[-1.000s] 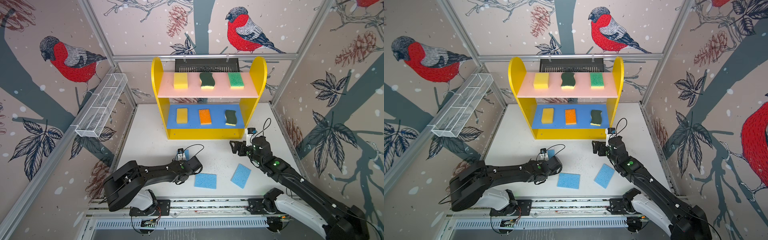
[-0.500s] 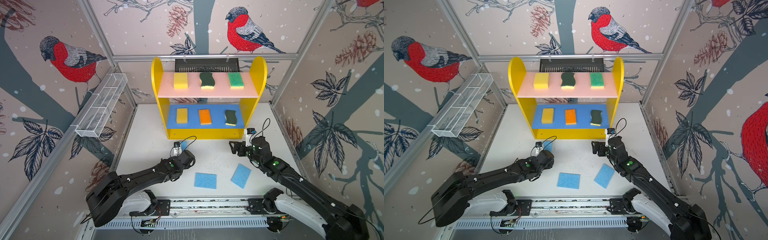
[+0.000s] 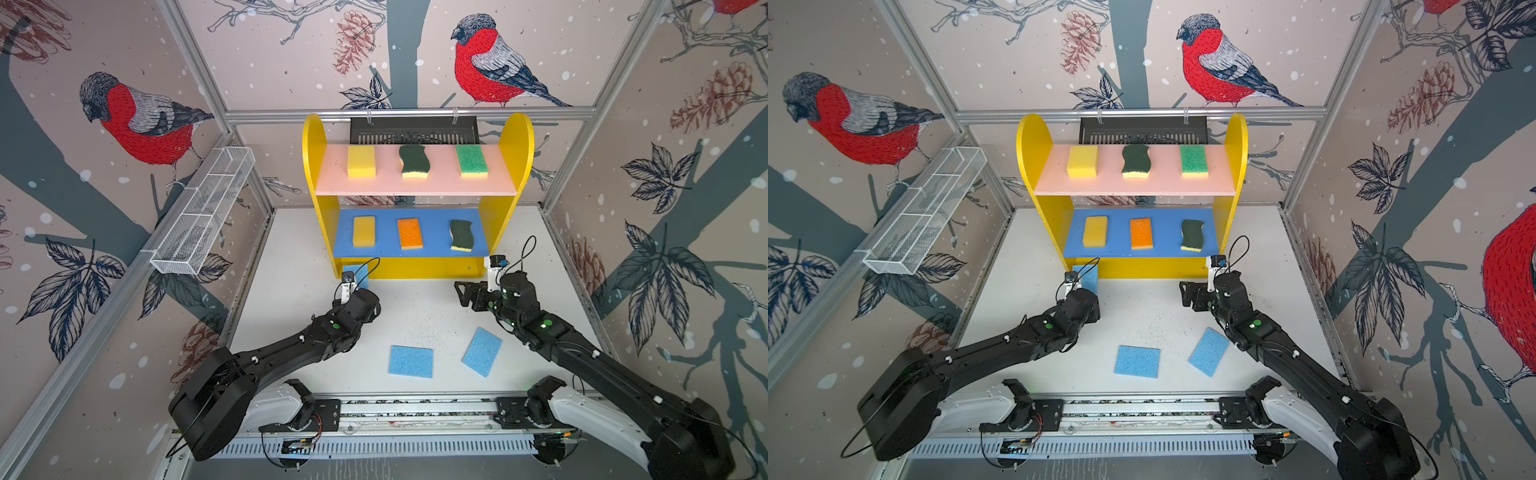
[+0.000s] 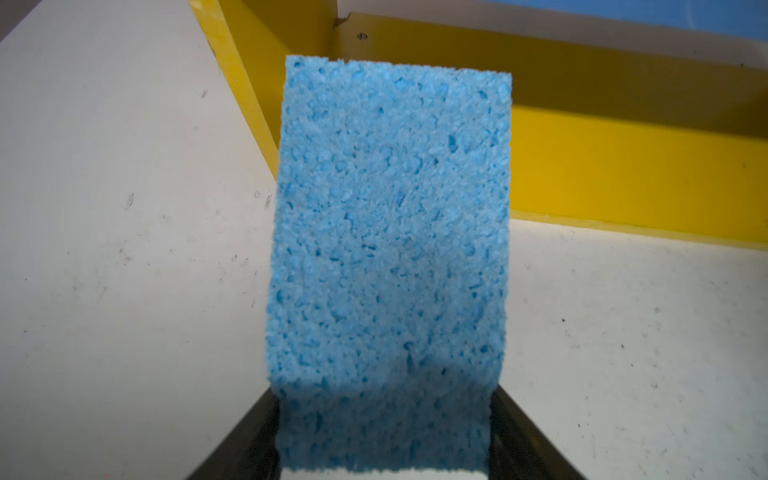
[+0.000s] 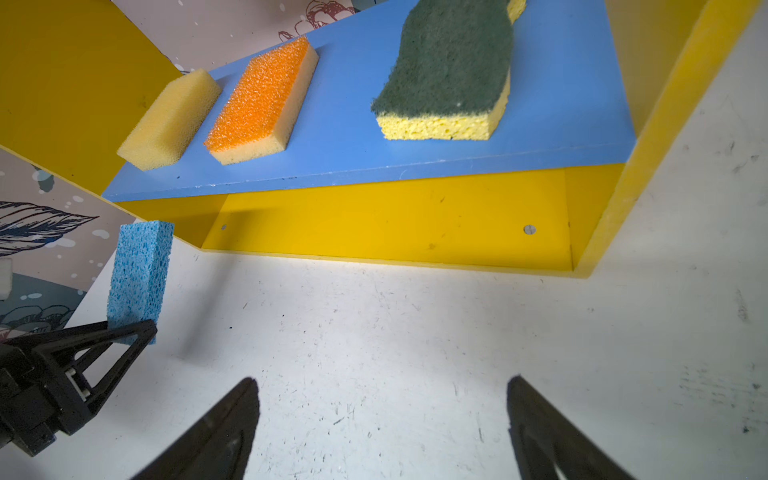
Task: Arrange cleaning sponges on a shelf
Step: Place the cleaning sponge on the shelf.
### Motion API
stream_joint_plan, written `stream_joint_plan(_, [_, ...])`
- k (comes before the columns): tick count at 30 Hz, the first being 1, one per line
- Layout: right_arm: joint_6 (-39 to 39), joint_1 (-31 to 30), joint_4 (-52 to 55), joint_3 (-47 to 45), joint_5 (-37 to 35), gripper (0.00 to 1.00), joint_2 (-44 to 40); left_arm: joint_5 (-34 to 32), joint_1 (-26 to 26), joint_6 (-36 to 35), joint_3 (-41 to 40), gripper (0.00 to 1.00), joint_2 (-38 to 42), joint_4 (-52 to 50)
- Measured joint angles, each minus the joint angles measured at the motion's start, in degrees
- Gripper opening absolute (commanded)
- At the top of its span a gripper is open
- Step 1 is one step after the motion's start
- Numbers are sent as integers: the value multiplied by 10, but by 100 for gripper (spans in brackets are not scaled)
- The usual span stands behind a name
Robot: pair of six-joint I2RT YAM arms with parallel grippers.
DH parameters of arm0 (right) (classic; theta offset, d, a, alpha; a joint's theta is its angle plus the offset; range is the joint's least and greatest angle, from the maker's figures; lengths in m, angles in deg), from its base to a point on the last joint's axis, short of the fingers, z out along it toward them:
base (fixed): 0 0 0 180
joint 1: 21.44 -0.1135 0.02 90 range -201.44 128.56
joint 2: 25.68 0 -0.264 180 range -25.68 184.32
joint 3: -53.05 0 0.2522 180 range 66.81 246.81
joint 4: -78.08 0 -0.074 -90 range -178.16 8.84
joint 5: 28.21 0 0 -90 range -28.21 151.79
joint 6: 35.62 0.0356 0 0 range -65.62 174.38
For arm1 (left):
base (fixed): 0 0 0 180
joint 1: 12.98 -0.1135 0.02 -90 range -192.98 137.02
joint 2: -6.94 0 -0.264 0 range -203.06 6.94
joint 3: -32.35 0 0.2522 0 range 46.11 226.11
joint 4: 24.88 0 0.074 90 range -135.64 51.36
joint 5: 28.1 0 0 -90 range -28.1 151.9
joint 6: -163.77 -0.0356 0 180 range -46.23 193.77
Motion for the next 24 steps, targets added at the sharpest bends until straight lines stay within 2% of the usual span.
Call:
stream_joint_plan(12, [-3, -11, -28, -13, 12, 92, 4, 38, -52, -50, 23, 69, -94, 88])
stream_joint_plan(24, [-3, -19, -50, -24, 12, 92, 5, 40, -79, -70, 36, 69, -147, 139])
